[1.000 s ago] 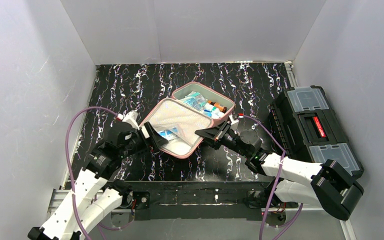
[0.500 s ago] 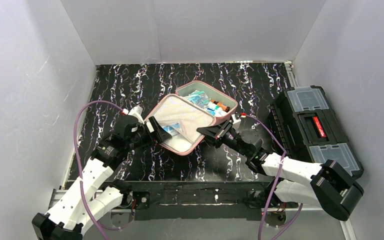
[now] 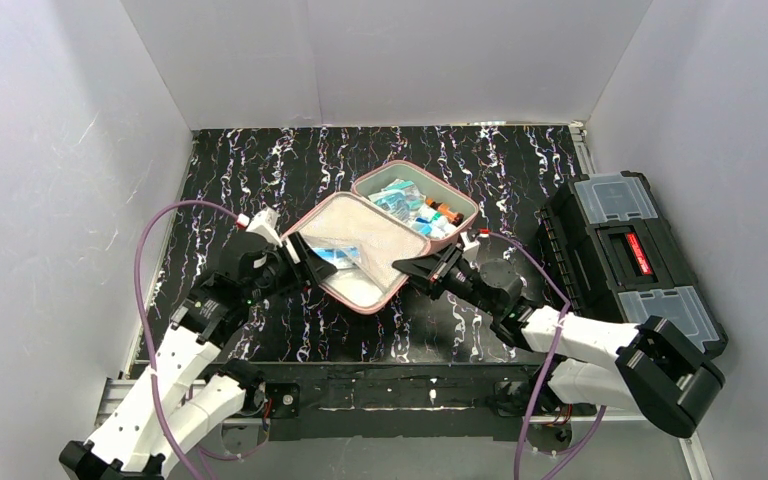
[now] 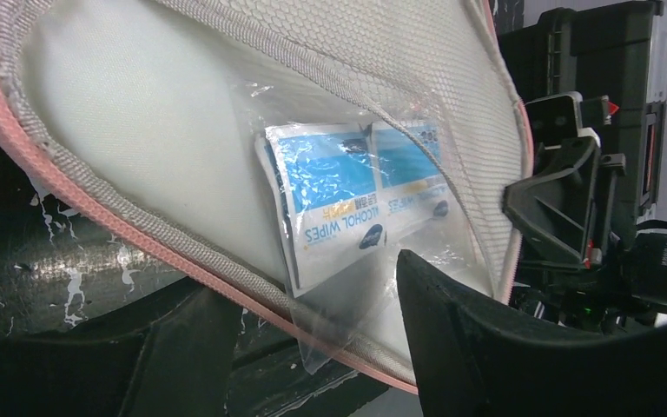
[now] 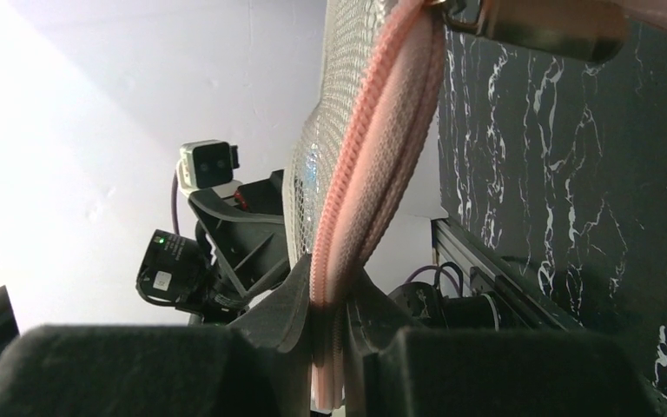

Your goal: Organize the medicine kit

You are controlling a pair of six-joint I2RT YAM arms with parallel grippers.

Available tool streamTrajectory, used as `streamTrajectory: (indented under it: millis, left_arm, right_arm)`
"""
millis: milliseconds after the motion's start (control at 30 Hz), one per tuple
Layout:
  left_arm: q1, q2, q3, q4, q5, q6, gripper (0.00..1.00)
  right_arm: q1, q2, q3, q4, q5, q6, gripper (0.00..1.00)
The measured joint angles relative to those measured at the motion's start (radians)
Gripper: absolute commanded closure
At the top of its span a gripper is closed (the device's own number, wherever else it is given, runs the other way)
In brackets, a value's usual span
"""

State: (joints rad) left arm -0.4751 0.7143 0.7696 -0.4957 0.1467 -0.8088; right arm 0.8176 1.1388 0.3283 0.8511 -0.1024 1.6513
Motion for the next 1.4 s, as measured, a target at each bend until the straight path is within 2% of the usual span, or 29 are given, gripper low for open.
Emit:
streamTrajectory:
  millis: [267, 567, 733, 833, 1200, 1400]
  left_arm:
    - [0.001, -0.038, 0.013, -0.003, 0.004, 0.006, 0.47]
    - [0.000, -0.038, 0.061, -0.013, 0.052, 0.033, 0.55]
    - [0.000, -0.025, 0.062, -0.022, 0.053, 0.048, 0.54]
    - [0.000, -0.023, 0.070, -0.026, 0.050, 0.055, 0.52]
    - [-0.001, 0.002, 0.132, -0.037, 0.055, 0.066, 0.48]
    - [-0.003, 0.002, 0.134, -0.037, 0.074, 0.066, 0.55]
  right_arm:
    - [0.003, 0.085, 0.000, 0.005, -0.065, -0.006, 0.95]
    - [0.027, 0.164, 0.003, 0.008, -0.141, -0.029, 0.78]
    - [0.028, 0.174, 0.003, 0.009, -0.159, -0.049, 0.66]
    - [0.029, 0.174, 0.003, 0.015, -0.163, -0.064, 0.63]
    - [0.030, 0.097, 0.002, 0.008, -0.151, -0.096, 0.53]
    - [0.032, -0.033, 0.001, -0.113, -0.106, -0.146, 0.49]
